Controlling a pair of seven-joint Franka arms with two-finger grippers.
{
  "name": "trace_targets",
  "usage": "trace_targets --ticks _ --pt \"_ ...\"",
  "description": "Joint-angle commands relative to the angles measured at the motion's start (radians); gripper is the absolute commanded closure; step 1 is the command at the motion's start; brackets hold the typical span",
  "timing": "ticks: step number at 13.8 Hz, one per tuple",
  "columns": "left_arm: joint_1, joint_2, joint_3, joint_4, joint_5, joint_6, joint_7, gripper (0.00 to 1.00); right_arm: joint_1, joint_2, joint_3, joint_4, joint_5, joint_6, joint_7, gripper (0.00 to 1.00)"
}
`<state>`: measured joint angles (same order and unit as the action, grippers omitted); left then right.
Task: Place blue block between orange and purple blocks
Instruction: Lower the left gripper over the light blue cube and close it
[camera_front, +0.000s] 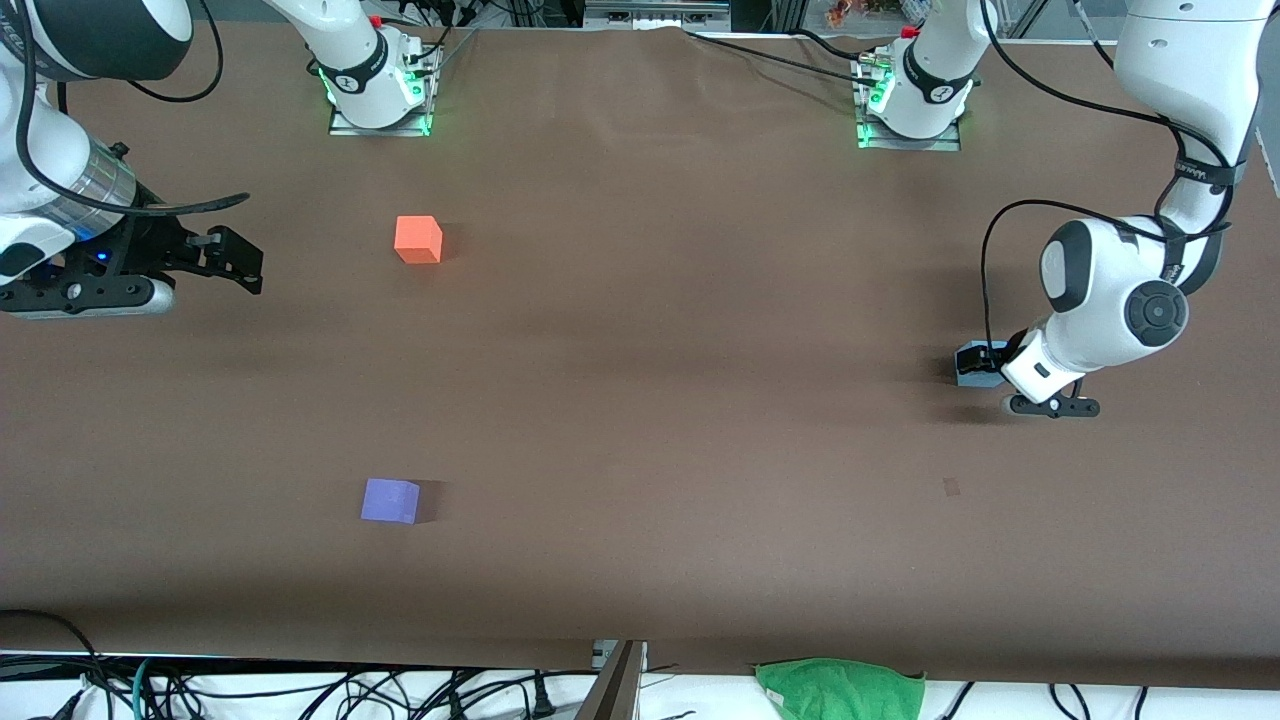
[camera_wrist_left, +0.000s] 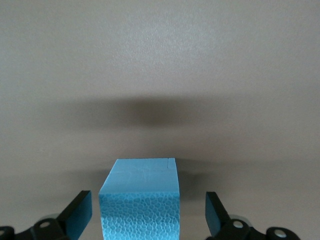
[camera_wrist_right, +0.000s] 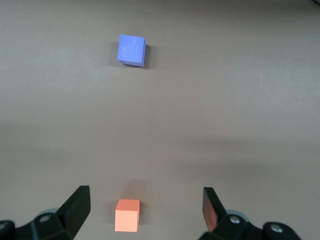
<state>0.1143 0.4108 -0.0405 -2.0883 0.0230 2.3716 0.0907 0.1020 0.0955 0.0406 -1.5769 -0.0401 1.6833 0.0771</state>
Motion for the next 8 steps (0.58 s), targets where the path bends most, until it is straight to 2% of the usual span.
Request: trace_targets --ticks 1,5,8 --pt "-0.005 -0.043 0.005 -0.048 0.023 0.015 0.015 0.00 -0.012 -0.002 0.012 0.005 0.006 -0.007 -0.010 0.01" --pt "-0.002 -0.064 0.007 -0.104 0.023 0.063 0.015 0.02 -0.012 -0.002 0.012 0.005 0.006 -0.007 -0.010 0.01" --pt "0.007 -0.061 0.007 -0.104 0.023 0.063 0.015 0.32 -0.012 -0.002 0.012 0.005 0.006 -0.007 -0.010 0.01"
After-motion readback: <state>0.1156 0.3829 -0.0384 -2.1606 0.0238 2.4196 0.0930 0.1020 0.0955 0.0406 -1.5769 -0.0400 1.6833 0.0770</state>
